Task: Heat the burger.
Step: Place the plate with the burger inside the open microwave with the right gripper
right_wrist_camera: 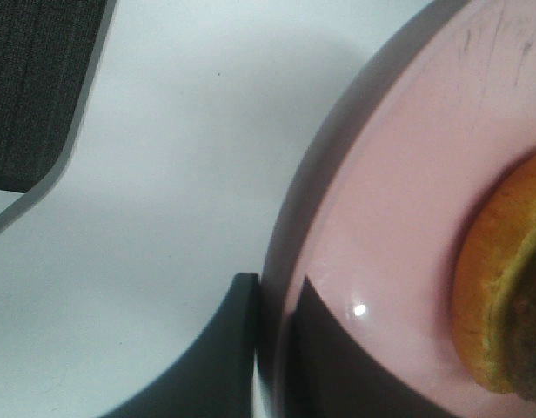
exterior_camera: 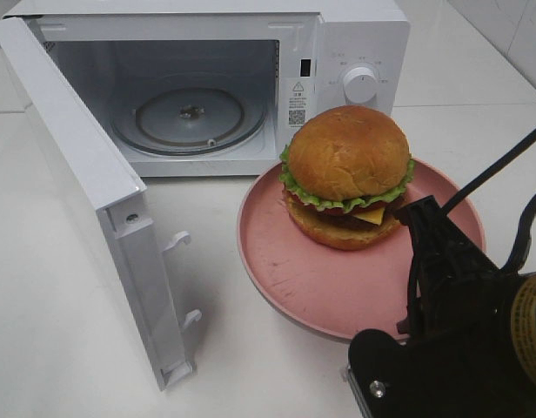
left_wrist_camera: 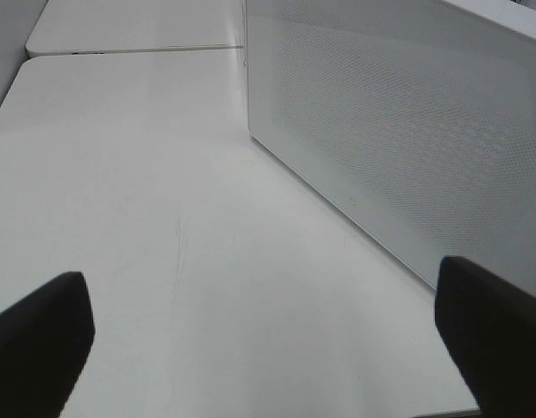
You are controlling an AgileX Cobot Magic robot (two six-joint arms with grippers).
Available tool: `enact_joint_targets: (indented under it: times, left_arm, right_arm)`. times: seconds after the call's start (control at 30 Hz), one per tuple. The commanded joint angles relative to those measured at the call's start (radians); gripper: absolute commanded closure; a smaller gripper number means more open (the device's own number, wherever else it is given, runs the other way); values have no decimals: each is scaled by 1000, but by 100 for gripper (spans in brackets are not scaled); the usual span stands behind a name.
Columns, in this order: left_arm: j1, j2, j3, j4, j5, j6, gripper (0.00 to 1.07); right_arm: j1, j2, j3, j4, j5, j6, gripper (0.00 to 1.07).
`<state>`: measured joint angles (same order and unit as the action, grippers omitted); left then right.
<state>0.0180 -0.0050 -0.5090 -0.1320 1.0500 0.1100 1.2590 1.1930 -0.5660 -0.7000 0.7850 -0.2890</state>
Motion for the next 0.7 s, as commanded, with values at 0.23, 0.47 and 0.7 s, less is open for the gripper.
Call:
enact_joint_targets:
  times: [0.23,0.47,0.7]
  left_arm:
    - [1,-22,3,-8,-9,-2,7]
    - [1,-22,3,-8,-9,-2,7]
    - [1,-22,3,-8,-9,-2,7]
  right_arm:
    - [-209,-8,-3,21,-154,-275,105]
    - [-331,-8,-3,130,-287,-518,105]
    - [-443,-8,-3,273,-343,-740,105]
